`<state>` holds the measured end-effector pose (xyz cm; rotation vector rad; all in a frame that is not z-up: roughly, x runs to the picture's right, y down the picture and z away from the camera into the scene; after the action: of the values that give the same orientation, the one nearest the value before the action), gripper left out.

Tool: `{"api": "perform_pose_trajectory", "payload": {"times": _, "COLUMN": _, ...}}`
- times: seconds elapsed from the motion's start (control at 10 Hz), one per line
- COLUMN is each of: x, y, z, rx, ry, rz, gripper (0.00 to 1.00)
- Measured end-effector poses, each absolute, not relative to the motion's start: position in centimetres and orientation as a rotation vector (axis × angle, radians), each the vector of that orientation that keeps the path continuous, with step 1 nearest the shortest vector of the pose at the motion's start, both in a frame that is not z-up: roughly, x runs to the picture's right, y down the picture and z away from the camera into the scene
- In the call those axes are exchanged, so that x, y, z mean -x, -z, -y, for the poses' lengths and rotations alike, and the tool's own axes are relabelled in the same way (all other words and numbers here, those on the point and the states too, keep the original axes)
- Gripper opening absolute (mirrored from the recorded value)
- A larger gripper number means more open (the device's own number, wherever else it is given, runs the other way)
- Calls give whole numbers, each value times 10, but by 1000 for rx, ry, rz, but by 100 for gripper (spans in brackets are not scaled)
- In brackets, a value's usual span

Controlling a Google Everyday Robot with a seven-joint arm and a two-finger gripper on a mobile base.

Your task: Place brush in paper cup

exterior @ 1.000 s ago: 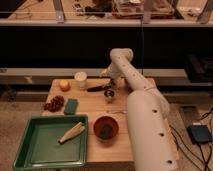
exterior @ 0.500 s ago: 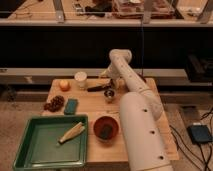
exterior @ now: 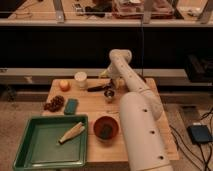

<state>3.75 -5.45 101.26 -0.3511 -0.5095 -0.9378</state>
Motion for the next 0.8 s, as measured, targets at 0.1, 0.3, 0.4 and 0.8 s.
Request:
{"api": "perform_pose_trajectory", "payload": {"times": 0.1, "x": -39, "y": -1013, "z": 54, "rx": 351, "ry": 937, "rz": 509, "gripper": 80}}
{"api": "perform_pose_trajectory", "payload": {"times": 0.3, "x": -38, "y": -1013, "z": 54, "rx": 351, "ry": 937, "rz": 509, "gripper": 80}}
{"api": "perform_pose_trajectory", "payload": {"times": 0.4, "x": -38, "y": -1013, "z": 54, "rx": 351, "ry": 938, "rz": 510, "gripper": 80}}
{"api": "perform_pose_trajectory", "payload": {"times": 0.8, "x": -38, "y": -1015, "z": 48, "rx": 377, "ry": 965, "rz": 483, "gripper": 80}}
